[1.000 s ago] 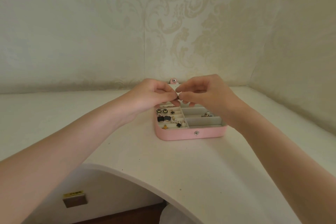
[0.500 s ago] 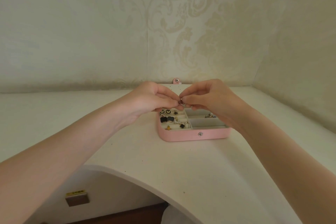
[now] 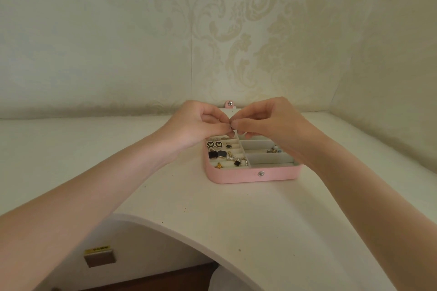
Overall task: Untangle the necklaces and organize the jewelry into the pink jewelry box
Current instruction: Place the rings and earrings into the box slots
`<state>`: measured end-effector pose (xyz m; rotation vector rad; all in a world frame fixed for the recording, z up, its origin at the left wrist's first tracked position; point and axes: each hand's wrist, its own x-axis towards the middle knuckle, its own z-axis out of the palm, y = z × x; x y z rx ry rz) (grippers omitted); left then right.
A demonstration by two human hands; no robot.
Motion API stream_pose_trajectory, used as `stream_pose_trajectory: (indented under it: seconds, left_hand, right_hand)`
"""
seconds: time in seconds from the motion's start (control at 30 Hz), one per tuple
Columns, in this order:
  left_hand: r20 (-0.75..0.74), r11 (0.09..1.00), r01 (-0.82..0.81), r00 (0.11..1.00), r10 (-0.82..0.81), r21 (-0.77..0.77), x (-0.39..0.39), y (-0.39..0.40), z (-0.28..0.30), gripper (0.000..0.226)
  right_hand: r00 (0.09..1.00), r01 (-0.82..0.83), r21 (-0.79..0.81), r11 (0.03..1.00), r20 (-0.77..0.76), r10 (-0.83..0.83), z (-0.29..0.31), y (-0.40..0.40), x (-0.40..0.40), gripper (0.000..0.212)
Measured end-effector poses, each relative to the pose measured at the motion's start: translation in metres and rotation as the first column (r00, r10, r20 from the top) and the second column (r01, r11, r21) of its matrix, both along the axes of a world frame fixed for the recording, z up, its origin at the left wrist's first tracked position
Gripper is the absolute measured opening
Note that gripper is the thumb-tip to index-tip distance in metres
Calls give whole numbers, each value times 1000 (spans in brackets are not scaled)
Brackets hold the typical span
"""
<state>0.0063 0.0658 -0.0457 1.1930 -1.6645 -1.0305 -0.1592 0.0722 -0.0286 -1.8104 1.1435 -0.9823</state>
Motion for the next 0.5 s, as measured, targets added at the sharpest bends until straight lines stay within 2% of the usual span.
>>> stream_pose_trajectory:
  seconds: [0.2, 0.27, 0.33, 0.4, 0.5]
  left_hand:
    - [78, 997, -5, 997, 11, -72, 0, -1, -5, 11]
    - [176, 992, 19, 984, 3, -126, 2, -2, -3, 13]
    - [381, 981, 77, 925, -2, -181, 3, -4, 0, 13]
    - [560, 973, 142, 828, -16, -183, 1, -3, 1, 7]
    - [683, 961, 203, 730, -22, -186, -3, -1, -4, 14]
  right_hand:
    - [992, 28, -123, 992, -118, -42, -3, 3, 5, 9]
    - [985, 39, -145, 989, -160, -63, -3, 3, 4, 10]
    - [980, 66, -123, 990, -180, -88, -2, 1, 1, 11]
    - [978, 81, -70, 994, -187, -93, -2, 1, -4, 11]
    - [980, 80, -11, 997, -180, -81, -6, 3, -10, 12]
